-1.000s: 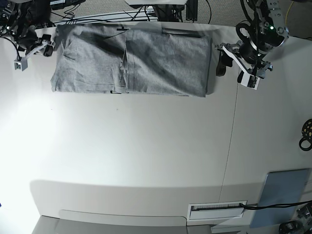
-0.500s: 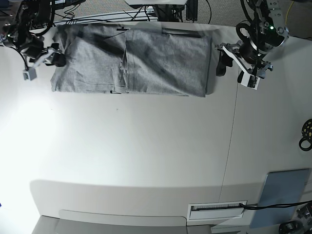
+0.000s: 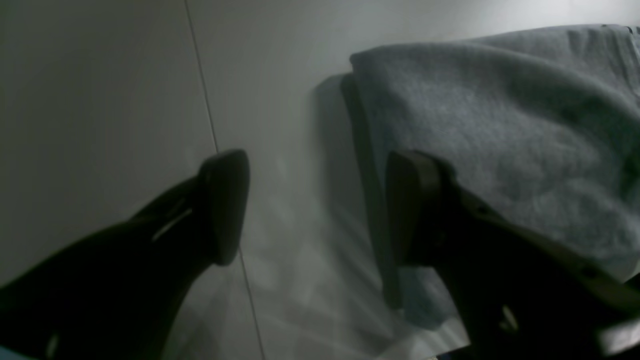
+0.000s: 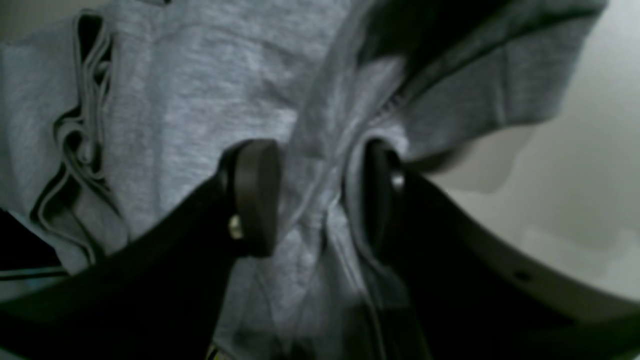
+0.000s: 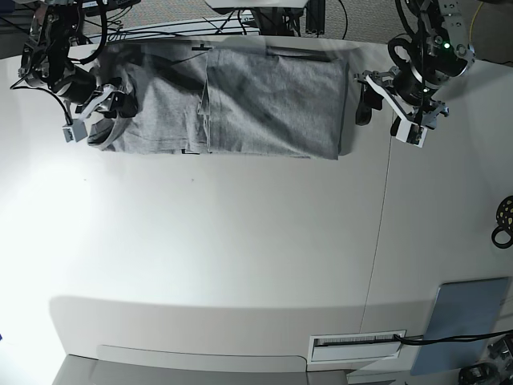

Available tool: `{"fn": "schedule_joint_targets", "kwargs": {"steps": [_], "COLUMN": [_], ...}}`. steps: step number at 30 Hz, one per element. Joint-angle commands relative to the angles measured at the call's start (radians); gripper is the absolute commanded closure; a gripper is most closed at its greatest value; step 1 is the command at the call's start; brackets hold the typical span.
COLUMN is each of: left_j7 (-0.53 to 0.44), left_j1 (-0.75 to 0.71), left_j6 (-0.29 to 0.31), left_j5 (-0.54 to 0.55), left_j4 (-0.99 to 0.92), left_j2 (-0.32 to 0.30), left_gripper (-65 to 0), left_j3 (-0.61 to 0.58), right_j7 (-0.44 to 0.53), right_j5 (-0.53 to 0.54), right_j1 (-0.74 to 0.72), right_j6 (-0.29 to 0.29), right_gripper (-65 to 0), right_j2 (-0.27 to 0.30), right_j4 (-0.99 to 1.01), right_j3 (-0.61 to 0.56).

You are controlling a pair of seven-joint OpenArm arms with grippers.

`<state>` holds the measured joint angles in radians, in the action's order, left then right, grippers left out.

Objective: Fold the T-shirt properly
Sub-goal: 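Move the right gripper to the collar end of the folded shirt, then grasp the collar end with the right gripper and lift it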

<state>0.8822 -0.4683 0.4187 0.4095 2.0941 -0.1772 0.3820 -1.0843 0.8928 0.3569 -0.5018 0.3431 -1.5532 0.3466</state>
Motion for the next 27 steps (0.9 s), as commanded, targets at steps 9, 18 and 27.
{"fn": "schedule_joint_targets", "kwargs": {"steps": [9, 18, 27], "left_j7": [-0.015, -0.014, -0.014], "left_j1": [0.000, 0.000, 0.000], "left_j6": [0.000, 0.000, 0.001], "left_j5": [0.010, 0.010, 0.010], "left_j4": [0.016, 0.016, 0.016], "left_j2": [-0.006, -0.006, -0.006], "left_gripper": [-42.5, -42.5, -42.5], "left_j3": [0.005, 0.005, 0.005], "right_j7": [-0.136, 0.002, -0.076], "right_j5": [-0.100, -0.098, -0.096], "right_j1": [0.025, 0.025, 0.026], "right_j6": [0.027, 0.058, 0.058], "right_gripper": [-8.1, 0.0, 0.0], "right_j2": [-0.005, 0.064, 0.108], "right_j4": [0.013, 0.008, -0.102], "right_j3": [-0.019, 0.056, 0.210]}}
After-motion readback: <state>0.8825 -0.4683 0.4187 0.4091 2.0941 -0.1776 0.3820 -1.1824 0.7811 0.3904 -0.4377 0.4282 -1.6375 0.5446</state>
